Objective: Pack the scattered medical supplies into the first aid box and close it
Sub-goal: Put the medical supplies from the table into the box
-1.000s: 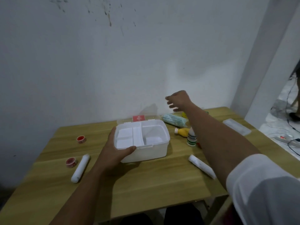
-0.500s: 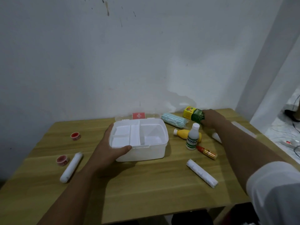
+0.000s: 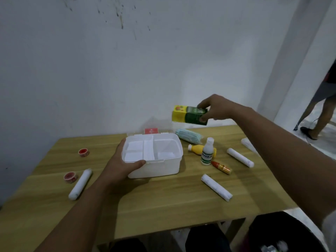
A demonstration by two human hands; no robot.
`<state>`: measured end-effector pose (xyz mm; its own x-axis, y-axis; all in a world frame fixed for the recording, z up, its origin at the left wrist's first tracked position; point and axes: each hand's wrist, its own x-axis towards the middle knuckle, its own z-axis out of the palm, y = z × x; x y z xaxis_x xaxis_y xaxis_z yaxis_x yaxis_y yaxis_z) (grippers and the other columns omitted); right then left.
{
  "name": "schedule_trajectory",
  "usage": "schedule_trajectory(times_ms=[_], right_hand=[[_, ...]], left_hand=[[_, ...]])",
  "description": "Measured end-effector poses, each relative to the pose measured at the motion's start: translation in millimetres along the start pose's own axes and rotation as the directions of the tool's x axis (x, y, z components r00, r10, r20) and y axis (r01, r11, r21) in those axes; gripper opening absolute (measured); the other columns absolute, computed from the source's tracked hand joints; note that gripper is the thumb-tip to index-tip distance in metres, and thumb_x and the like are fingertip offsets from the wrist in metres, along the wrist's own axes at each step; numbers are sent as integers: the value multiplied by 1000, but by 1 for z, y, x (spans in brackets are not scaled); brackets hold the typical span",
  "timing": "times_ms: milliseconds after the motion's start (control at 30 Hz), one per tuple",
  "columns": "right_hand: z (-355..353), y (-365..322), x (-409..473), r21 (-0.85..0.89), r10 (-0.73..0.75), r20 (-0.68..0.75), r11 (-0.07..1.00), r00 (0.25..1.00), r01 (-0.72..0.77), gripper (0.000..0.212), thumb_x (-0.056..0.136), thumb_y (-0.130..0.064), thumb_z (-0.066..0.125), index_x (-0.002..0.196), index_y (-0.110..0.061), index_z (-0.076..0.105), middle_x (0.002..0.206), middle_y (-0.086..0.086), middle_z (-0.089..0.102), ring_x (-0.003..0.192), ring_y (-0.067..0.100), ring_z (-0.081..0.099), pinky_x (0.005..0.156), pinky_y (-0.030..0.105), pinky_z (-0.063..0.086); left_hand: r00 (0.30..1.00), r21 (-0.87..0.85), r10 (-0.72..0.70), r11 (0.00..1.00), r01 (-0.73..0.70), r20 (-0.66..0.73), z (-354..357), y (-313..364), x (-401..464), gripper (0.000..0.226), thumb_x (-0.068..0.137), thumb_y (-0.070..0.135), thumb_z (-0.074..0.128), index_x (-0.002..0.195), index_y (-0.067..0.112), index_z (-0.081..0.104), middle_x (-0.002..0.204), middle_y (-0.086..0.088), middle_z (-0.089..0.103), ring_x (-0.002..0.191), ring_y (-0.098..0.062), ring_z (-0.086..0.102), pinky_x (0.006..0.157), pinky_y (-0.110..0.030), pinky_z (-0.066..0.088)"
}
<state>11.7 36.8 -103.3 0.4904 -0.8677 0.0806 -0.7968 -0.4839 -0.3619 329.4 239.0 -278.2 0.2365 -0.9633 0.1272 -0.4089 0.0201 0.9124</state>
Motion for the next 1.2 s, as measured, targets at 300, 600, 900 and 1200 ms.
schedule_trajectory(times_ms=[300,600,900,1200], right_hand=[[64,-90,-20,-526,-110,200,826,973,202,41,73,-20,83,111,-16,69,98,5,70,87,25,66,68,34,54],[144,-102,-7,-249,-145,207,949,967,196,45,69,-26,91,109,-11,77,103,7,74,91,25,67,79,39,59],[172,-102,-5,-150,-186,201,964,962,218,35,78,-25,82,111,-14,79,107,6,77,99,27,69,78,33,54],[65,-47,-15,124,-109,-244,982,964,143,22,88,-19,77,109,-13,80,107,5,79,94,15,72,99,35,55]], left_hand=[[1000,28,-14,1000,15,-9,-1,-2,-3,124,64,59,91,163,39,19,155,14,44,135,-14,47,101,-35,47],[1000,35,-23,999,23,-1,1,-1,-4,131,58,68,90,163,39,17,156,15,41,135,-14,44,96,-32,47],[999,21,-21,1000,22,-28,3,-5,-3,119,68,52,91,161,43,19,148,19,44,131,-12,47,88,-25,47],[1000,18,-4,1000,4,-20,7,0,-5,112,72,43,88,162,38,21,143,18,43,127,-12,46,79,-18,44]])
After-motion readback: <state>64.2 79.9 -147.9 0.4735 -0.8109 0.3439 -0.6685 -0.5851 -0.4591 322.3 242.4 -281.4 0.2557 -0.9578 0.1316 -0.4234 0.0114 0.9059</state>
